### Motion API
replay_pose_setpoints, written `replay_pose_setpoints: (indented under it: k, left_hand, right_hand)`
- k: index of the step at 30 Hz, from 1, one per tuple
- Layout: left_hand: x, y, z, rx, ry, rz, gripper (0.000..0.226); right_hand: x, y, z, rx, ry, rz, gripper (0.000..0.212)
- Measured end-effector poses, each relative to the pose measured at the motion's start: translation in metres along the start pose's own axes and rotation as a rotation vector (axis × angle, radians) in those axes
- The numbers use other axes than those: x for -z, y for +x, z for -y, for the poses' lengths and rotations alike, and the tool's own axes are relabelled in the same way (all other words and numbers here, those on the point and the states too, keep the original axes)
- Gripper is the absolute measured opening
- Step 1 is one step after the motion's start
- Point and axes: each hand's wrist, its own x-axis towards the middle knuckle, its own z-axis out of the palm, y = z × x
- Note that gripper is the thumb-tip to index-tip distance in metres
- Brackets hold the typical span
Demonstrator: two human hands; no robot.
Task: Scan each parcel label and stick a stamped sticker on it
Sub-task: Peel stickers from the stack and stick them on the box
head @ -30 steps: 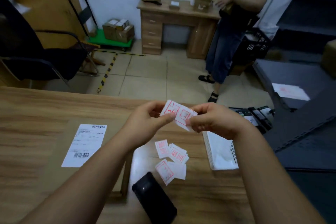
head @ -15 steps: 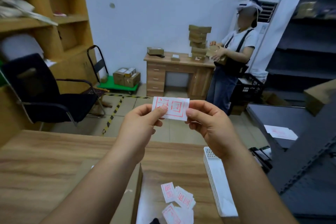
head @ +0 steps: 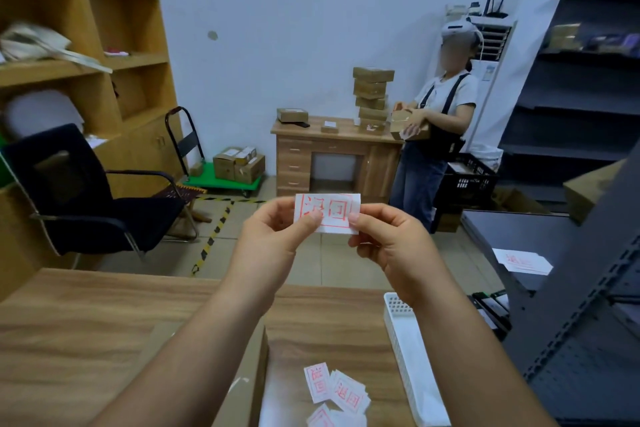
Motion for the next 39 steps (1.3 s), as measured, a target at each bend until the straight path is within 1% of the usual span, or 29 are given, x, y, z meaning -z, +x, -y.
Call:
replay_pose_setpoints:
  k: [1, 2, 4, 5, 6, 7, 9, 11, 15, 17, 29, 32, 34, 36, 39]
  left_hand:
    - [0.002, 0.001, 0.002, -0.095, 0.065, -0.033, 0.024]
    - [0.004, 0.001, 0.003, -0.246, 0.194, -0.083, 0.028]
    - [0.007, 0.002, 0.003, -0.621, 0.501, -0.149, 0.028]
    - [0.006, 0.002, 0.004, -0.764, 0.611, -0.137, 0.026]
    - [0.005, 0.002, 0.004, -0.850, 0.691, -0.112, 0.026]
    - [0.003, 0.001, 0.003, -0.878, 0.745, -0.091, 0.027]
    - [-0.001, 0.001, 0.001, -0.840, 0.775, -0.077, 0.029]
    - [-0.001, 0.002, 0.000, -0.804, 0.735, -0.087, 0.028]
    - [0.000, 0.002, -0.002, -0.781, 0.667, -0.059, 0.029]
    - [-0.001, 0.002, -0.003, -0.780, 0.647, -0.054, 0.030]
    - [0.000, 0.002, 0.001, -0.750, 0.600, -0.045, 0.030]
    - [0.000, 0.003, -0.001, -0.749, 0.590, -0.051, 0.027]
    - [0.000, 0.005, -0.002, -0.743, 0.607, -0.060, 0.025]
    - [-0.001, 0.006, -0.002, -0.759, 0.631, -0.065, 0.023]
    - [-0.003, 0.007, 0.000, -0.864, 0.703, -0.058, 0.023]
  right_hand:
    - [0.002, 0.000, 0.000, 0.010, -0.002, -0.031, 0.013]
    - [0.004, 0.000, 0.001, 0.027, -0.011, -0.058, 0.013]
    - [0.006, 0.000, 0.001, 0.062, -0.042, -0.080, 0.009]
    - [0.007, -0.001, 0.001, 0.072, -0.053, -0.072, 0.008]
    - [0.007, -0.001, 0.002, 0.072, -0.048, -0.050, 0.008]
    - [0.007, -0.003, 0.004, 0.060, -0.022, -0.010, 0.009]
    - [0.006, -0.005, 0.008, 0.008, 0.084, 0.106, 0.014]
    - [0.007, -0.006, 0.012, -0.049, 0.205, 0.208, 0.019]
    - [0.011, -0.006, 0.014, -0.107, 0.311, 0.266, 0.035]
    - [0.012, -0.006, 0.016, -0.124, 0.346, 0.288, 0.039]
    - [0.010, -0.007, 0.015, -0.149, 0.408, 0.334, 0.042]
    - [0.010, -0.008, 0.014, -0.150, 0.442, 0.363, 0.051]
    - [0.009, -0.008, 0.012, -0.149, 0.458, 0.348, 0.053]
    - [0.007, -0.007, 0.011, -0.138, 0.452, 0.308, 0.049]
    - [0.006, -0.007, 0.011, -0.132, 0.427, 0.236, 0.046]
